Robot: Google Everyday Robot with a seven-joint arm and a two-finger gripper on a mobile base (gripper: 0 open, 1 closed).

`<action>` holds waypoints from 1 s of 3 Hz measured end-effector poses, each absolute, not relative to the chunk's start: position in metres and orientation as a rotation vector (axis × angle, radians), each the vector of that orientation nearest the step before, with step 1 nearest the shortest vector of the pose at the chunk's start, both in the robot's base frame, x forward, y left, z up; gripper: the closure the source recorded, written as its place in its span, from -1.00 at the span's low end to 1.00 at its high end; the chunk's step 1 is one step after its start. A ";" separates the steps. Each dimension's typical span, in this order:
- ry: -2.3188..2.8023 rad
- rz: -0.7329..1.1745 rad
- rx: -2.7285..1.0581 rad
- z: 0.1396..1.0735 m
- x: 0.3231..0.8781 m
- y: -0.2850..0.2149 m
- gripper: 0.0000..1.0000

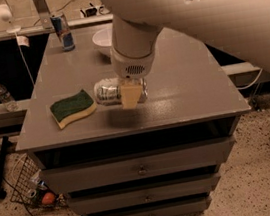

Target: Move 7up can near sponge

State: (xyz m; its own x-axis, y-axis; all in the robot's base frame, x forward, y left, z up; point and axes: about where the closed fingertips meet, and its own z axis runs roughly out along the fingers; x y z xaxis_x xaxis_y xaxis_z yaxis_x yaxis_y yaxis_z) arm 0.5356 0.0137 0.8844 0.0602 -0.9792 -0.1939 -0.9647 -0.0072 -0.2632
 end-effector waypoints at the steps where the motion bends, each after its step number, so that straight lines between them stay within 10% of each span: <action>1: 1.736 -0.021 -2.262 0.874 0.520 0.054 1.00; 3: 1.580 0.035 -2.453 0.855 0.527 0.090 1.00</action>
Offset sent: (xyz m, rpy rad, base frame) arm -0.0229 0.0900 -0.0315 -0.0855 0.0921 0.4806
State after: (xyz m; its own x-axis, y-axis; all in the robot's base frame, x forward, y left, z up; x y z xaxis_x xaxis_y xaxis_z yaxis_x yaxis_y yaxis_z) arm 0.5268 0.0897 0.8552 0.4207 -0.8963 -0.1398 -0.9016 -0.3962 -0.1736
